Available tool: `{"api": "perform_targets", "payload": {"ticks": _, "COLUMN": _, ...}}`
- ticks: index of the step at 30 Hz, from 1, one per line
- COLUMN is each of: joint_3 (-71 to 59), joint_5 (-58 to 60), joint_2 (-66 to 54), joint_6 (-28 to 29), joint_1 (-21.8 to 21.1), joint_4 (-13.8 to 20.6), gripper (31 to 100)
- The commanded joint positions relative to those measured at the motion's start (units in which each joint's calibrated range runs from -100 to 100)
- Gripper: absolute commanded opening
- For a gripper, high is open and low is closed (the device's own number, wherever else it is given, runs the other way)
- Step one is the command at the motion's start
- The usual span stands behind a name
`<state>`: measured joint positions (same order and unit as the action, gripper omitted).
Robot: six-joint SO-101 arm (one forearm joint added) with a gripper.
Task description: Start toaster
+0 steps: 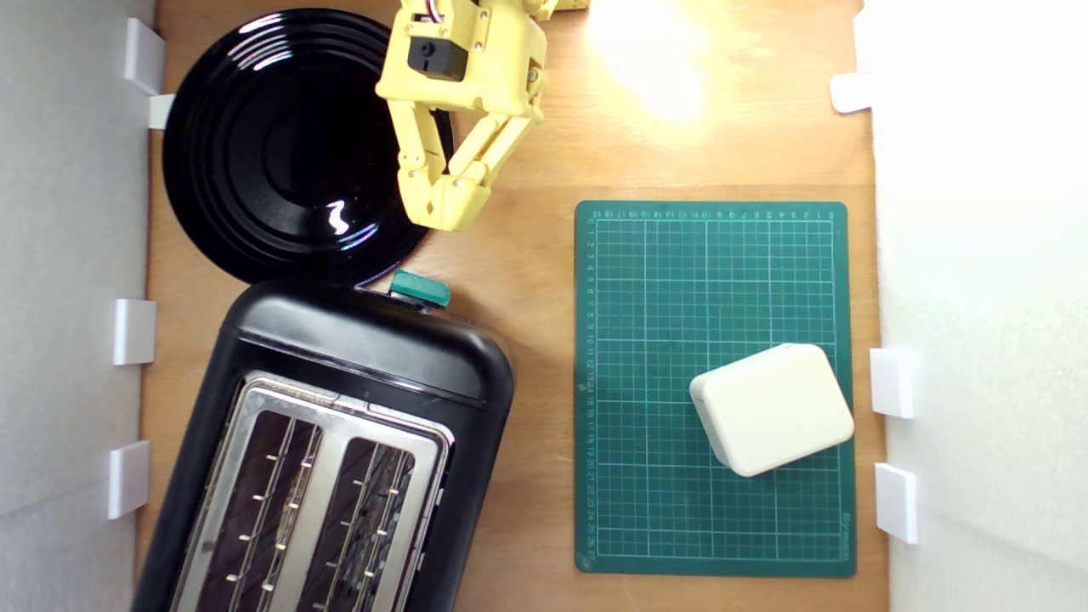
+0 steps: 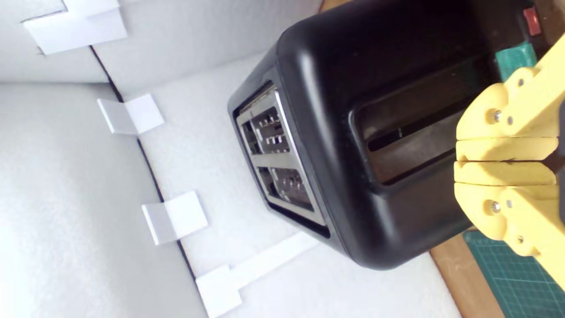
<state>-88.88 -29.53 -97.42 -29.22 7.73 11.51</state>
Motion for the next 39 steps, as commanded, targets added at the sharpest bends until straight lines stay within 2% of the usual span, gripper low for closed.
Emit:
{"api": "perform_targets", "payload": {"ticks": 1, "joint_3": -0.9, "joint_5": -3.6, "joint_2": -2.2, "joint_6": 0.8, "joint_1": 0.1, "joint_4": -0.4, "gripper": 31.4}}
{"api": "perform_targets", "payload": {"ticks": 7, "joint_3": -4.7, "joint_5": -6.5, "joint_2": -2.0, "joint_6": 3.1, "joint_1": -1.9, "joint_4": 0.5, "gripper": 31.4}}
{"api": "perform_targets", "payload": {"ticks": 12, "joint_3": -10.8, "joint_5": -6.5, "joint_2": -2.1, "joint_6": 3.1, "joint_1": -2.0, "joint_4": -0.2, "gripper": 31.4}}
{"api": "perform_targets", "payload": {"ticks": 21, "joint_3": -10.9, "joint_5": -8.6, "joint_2": -2.1, "joint_6": 6.8, "joint_1": -2.6, "joint_4": -0.6, "gripper": 31.4}}
{"api": "perform_targets", "payload": {"ticks": 27, "joint_3": -10.9, "joint_5": -11.7, "joint_2": -2.1, "joint_6": 6.8, "joint_1": -3.1, "joint_4": -2.1, "gripper": 31.4}}
{"api": "perform_targets", "payload": {"ticks": 39, "joint_3": -10.9, "joint_5": -16.5, "joint_2": -2.1, "joint_6": 6.8, "joint_1": -3.4, "joint_4": -2.2, "gripper": 31.4}}
